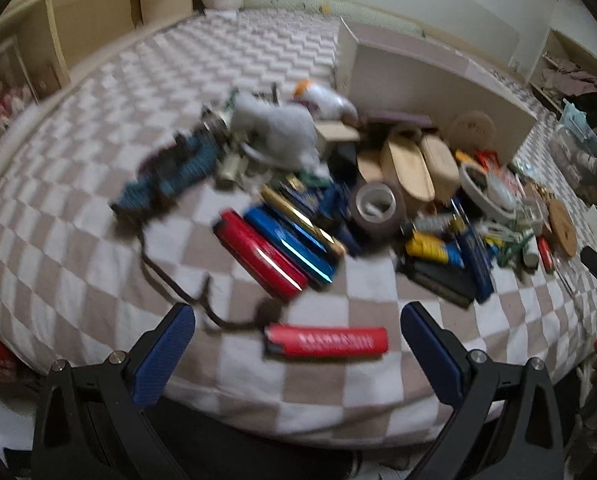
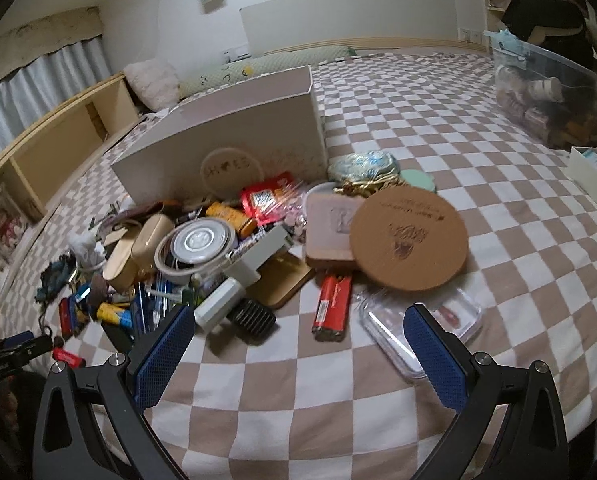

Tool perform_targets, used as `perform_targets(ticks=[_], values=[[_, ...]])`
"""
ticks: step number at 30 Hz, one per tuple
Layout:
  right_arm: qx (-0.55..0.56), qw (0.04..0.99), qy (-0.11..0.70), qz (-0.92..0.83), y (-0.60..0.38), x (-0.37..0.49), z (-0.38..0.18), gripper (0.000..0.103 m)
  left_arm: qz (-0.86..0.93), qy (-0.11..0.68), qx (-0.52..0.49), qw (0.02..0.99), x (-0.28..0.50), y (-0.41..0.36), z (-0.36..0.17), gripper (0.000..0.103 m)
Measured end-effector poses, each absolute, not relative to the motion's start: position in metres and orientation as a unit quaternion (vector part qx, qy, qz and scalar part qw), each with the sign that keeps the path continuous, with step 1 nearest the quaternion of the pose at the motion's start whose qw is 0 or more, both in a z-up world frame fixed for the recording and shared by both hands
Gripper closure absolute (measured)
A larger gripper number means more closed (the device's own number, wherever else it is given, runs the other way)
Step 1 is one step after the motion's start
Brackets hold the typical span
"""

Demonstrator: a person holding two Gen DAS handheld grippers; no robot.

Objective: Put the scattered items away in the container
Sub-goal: 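Grasp the red lighter with the left tool while the right tool grasps the clear nail-tip case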

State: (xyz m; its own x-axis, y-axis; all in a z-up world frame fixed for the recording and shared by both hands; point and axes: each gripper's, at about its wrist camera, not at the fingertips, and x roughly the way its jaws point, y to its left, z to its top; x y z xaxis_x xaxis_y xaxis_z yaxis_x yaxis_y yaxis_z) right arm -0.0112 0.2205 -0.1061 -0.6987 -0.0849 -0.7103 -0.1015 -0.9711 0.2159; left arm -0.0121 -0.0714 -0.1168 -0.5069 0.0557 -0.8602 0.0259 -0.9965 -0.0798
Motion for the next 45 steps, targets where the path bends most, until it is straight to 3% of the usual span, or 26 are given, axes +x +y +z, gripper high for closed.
perform_targets(ticks=[8,10,13,21,30,35,39,43,45], values=[[-0.4,-0.022,0.109,0.91,0.218,-0.009,-0.128,0.0,0.846,-0.064,-0.529,-0.011,-0.007,-0.07,-0.141,0.001],[-0.426,-0.042,0.111,0.897,0.223,-0.014,-0.135,0.0,0.846,-0.059,-0.53,-0.012,-0.007,-0.068,-0.144,0.008],[-0.437,-0.049,0.121,0.89,0.234,-0.015,-0.137,0.0,0.848,-0.055,-0.527,-0.013,-0.009,-0.066,-0.144,0.008],[-0.435,0.052,0.105,0.893,0.275,-0.015,-0.135,0.0,0.854,-0.039,-0.519,-0.012,-0.012,-0.06,-0.146,0.008],[-0.458,-0.034,-0.047,0.887,0.299,-0.034,-0.16,0.0,0.862,-0.051,-0.505,0.003,-0.01,-0.059,-0.143,0.022],[-0.468,-0.082,-0.044,0.879,0.311,-0.048,-0.164,0.0,0.863,-0.04,-0.504,0.006,-0.009,-0.052,-0.141,0.024],[-0.475,-0.109,-0.086,0.869,0.305,-0.053,-0.164,0.0,0.863,-0.039,-0.503,0.009,-0.008,-0.05,-0.14,0.025],[-0.48,-0.117,-0.1,0.864,0.292,-0.052,-0.163,0.021,0.863,-0.043,-0.503,0.009,-0.007,-0.05,-0.14,0.024],[-0.479,-0.099,-0.108,0.866,0.286,-0.047,-0.163,0.022,0.863,-0.043,-0.503,0.008,-0.007,-0.05,-0.14,0.024]])
